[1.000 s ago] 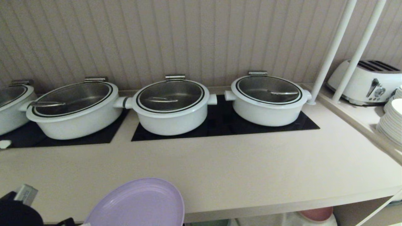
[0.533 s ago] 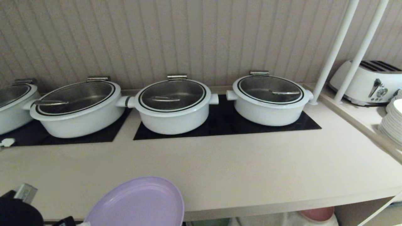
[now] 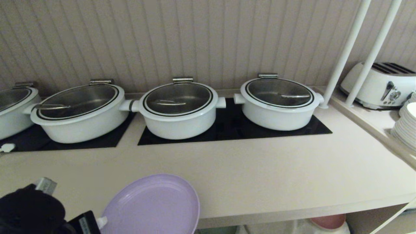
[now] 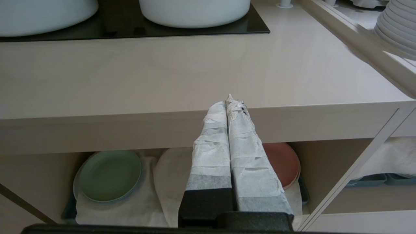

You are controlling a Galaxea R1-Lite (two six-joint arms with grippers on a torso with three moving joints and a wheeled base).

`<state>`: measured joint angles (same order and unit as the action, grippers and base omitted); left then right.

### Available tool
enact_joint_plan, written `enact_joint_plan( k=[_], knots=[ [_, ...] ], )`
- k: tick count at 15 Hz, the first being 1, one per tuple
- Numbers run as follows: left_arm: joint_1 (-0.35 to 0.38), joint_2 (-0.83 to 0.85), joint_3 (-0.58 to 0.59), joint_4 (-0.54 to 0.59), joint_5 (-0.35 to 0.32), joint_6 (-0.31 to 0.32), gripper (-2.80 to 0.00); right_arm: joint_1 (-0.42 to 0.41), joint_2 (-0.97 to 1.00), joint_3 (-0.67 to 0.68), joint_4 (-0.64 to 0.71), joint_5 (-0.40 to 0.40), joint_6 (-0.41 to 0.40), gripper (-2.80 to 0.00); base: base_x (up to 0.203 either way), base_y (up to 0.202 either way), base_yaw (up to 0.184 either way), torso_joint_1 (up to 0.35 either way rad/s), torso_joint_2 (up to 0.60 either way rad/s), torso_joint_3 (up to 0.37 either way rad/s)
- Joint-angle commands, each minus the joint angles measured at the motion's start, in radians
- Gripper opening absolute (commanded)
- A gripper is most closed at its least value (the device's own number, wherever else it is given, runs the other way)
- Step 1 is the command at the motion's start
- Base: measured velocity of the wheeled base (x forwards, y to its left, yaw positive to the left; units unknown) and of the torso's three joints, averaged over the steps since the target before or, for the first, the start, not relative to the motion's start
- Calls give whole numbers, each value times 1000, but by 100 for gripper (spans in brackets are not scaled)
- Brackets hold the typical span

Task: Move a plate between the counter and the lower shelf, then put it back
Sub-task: Put the plate

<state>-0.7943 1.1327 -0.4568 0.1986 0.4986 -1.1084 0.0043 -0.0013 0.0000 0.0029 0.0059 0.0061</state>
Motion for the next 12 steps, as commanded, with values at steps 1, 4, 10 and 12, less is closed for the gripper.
enact_joint_plan(
  k=[1, 4, 10, 12],
  knots=[
    [4, 78, -3, -61, 3, 21, -280, 1, 1, 0, 0, 0, 0, -280, 0, 0, 0, 0, 0, 0],
    [9, 156, -1, -148, 3, 58, -280, 0, 1, 0, 0, 0, 0, -280, 0, 0, 0, 0, 0, 0],
    [109, 337, -19, -297, -2, 127, -280, 0, 1, 0, 0, 0, 0, -280, 0, 0, 0, 0, 0, 0],
    [171, 398, -53, -326, -13, 145, -280, 0, 1, 0, 0, 0, 0, -280, 0, 0, 0, 0, 0, 0]
  ],
)
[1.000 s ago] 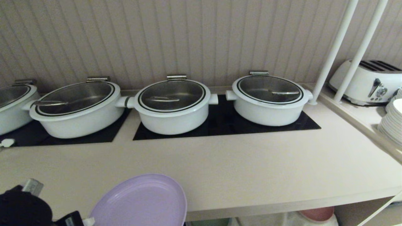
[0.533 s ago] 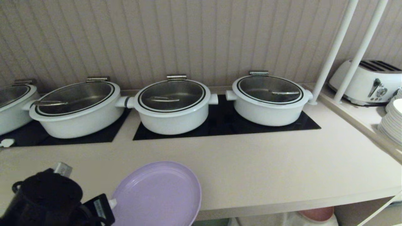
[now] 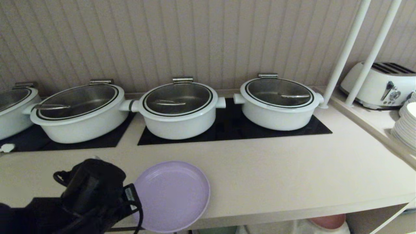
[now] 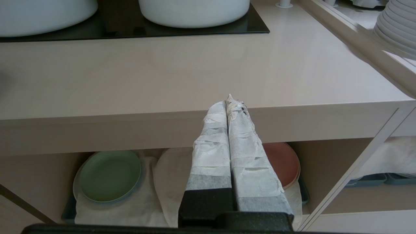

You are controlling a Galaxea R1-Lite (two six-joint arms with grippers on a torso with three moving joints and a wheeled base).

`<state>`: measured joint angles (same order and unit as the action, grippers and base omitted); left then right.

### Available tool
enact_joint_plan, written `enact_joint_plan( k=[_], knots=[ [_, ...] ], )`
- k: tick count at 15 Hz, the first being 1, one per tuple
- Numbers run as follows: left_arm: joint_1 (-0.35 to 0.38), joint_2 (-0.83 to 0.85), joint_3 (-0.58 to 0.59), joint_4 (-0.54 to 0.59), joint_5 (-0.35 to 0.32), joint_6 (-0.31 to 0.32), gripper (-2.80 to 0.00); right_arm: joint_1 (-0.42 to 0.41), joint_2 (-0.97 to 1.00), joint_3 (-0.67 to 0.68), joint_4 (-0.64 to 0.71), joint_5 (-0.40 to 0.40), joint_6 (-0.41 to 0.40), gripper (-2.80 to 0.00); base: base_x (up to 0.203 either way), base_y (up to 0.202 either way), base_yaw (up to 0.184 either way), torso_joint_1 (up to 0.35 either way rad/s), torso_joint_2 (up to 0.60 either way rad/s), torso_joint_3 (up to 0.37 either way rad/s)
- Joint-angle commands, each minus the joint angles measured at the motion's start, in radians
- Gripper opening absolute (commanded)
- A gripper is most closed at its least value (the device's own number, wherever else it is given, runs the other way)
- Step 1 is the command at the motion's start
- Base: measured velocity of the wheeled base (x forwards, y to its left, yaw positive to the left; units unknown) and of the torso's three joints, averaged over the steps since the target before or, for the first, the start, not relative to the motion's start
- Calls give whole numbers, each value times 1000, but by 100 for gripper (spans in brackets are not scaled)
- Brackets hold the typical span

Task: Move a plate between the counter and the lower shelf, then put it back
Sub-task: Put the plate

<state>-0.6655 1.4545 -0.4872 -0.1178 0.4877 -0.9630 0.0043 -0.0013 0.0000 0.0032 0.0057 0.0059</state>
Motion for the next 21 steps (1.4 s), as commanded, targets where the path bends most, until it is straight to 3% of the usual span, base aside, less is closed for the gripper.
enact_joint_plan(
  k=[1, 9, 21],
  knots=[
    [60, 102, -44, -15, -19, 3, -280, 0, 1, 0, 0, 0, 0, -280, 0, 0, 0, 0, 0, 0],
    [89, 262, -110, -134, -50, 19, -280, 0, 1, 0, 0, 0, 0, -280, 0, 0, 0, 0, 0, 0],
    [87, 308, -163, -164, -67, 38, -280, 0, 1, 0, 0, 0, 0, -280, 0, 0, 0, 0, 0, 0]
  ],
)
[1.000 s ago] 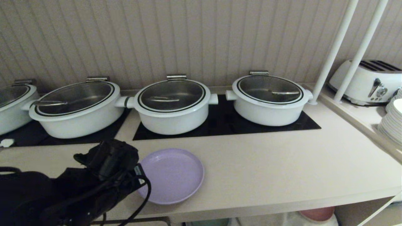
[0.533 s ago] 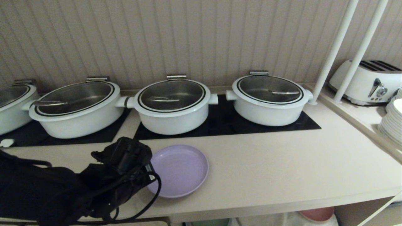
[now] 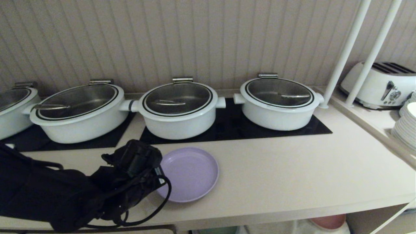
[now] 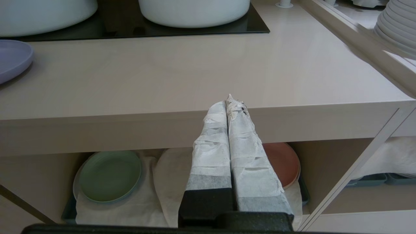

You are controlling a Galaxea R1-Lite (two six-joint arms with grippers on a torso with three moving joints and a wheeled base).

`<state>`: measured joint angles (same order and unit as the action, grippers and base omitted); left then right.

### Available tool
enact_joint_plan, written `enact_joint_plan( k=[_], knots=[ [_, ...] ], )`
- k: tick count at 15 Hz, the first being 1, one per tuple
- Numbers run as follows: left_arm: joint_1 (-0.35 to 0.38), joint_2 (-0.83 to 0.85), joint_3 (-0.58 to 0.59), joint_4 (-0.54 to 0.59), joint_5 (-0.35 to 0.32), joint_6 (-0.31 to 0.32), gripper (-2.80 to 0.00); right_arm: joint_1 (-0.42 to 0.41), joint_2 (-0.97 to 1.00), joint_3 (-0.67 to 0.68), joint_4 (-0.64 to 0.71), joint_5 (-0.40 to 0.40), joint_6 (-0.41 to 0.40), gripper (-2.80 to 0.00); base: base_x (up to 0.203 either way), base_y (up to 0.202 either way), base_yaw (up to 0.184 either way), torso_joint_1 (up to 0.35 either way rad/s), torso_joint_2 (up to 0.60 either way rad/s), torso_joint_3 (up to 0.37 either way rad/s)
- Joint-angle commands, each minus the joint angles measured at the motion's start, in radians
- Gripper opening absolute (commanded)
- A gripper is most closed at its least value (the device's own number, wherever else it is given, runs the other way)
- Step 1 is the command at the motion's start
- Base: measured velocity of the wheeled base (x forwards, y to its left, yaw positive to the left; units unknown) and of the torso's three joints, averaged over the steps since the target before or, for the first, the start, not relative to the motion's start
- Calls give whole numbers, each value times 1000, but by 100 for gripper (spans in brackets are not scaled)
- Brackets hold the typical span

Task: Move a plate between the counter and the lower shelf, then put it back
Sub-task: Put the plate

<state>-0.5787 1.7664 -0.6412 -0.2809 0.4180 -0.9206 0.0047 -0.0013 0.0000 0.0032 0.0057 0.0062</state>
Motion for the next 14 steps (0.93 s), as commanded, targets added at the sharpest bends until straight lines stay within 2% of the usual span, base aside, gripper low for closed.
enact_joint_plan(
  k=[1, 2, 12, 14],
  knots=[
    [0, -4, -10, -3, 2, 6, -280, 0, 1, 0, 0, 0, 0, -280, 0, 0, 0, 0, 0, 0],
    [0, -4, -9, -4, 2, 13, 0, 0, 1, 0, 0, 0, 0, -280, 0, 0, 0, 0, 0, 0],
    [0, -66, 5, 6, 5, 19, 0, 0, 1, 0, 0, 0, 0, -280, 0, 0, 0, 0, 0, 0],
    [0, -109, 18, 12, 5, 46, 0, 1, 1, 0, 0, 0, 0, -280, 0, 0, 0, 0, 0, 0]
  ],
)
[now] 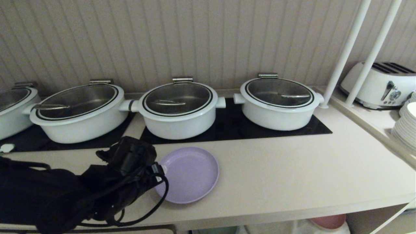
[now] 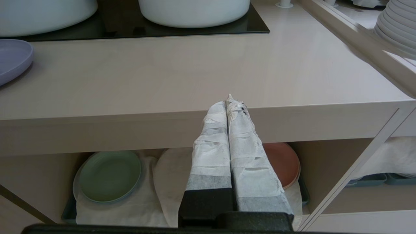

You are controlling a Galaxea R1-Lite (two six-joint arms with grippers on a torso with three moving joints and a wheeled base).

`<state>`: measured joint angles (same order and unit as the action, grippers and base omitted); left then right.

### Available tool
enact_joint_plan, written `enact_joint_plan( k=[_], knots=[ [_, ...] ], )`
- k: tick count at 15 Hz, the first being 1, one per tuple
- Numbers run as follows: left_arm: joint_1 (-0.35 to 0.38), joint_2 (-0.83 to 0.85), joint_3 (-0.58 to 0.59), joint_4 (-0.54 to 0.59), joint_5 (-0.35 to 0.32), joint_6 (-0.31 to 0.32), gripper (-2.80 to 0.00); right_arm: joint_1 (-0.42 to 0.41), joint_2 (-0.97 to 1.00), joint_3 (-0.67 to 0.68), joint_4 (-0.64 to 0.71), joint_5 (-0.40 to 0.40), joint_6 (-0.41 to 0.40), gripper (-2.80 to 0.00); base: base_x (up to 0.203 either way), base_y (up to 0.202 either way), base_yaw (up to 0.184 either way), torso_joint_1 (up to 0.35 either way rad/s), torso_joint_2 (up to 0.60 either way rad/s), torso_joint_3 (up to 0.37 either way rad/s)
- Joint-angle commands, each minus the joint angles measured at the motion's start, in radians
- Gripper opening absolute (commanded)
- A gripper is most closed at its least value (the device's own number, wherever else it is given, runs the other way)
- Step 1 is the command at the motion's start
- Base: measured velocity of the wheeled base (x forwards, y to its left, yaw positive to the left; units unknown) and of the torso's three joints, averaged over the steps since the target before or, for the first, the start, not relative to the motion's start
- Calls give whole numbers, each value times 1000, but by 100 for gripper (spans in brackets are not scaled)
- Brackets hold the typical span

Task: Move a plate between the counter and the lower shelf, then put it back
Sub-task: Put the plate, then pick up the plate

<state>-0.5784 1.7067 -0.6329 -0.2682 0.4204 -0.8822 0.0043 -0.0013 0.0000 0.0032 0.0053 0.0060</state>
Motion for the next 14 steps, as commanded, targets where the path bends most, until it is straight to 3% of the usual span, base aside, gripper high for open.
enact_joint_plan(
  k=[1, 8, 9, 11, 14],
  knots=[
    [0, -70, 21, 0, 3, 20, 0, 0, 1, 0, 0, 1, 0, -280, 0, 0, 0, 0, 0, 0],
    [2, -226, 84, 15, 7, 62, 0, 0, 1, 0, 0, 1, 0, -280, 0, 0, 0, 0, 0, 0],
    [2, -245, 101, 15, 9, 73, -280, 0, 1, 0, 0, 1, 0, -280, 0, 0, 0, 0, 0, 0],
    [5, -292, 130, 13, 27, 92, -280, 0, 1, 0, 0, 1, 0, -280, 0, 0, 0, 0, 0, 0],
    [37, -333, 140, 15, 115, 133, -280, 1, 1, 0, 0, 1, 0, -280, 0, 0, 0, 0, 0, 0]
  ],
)
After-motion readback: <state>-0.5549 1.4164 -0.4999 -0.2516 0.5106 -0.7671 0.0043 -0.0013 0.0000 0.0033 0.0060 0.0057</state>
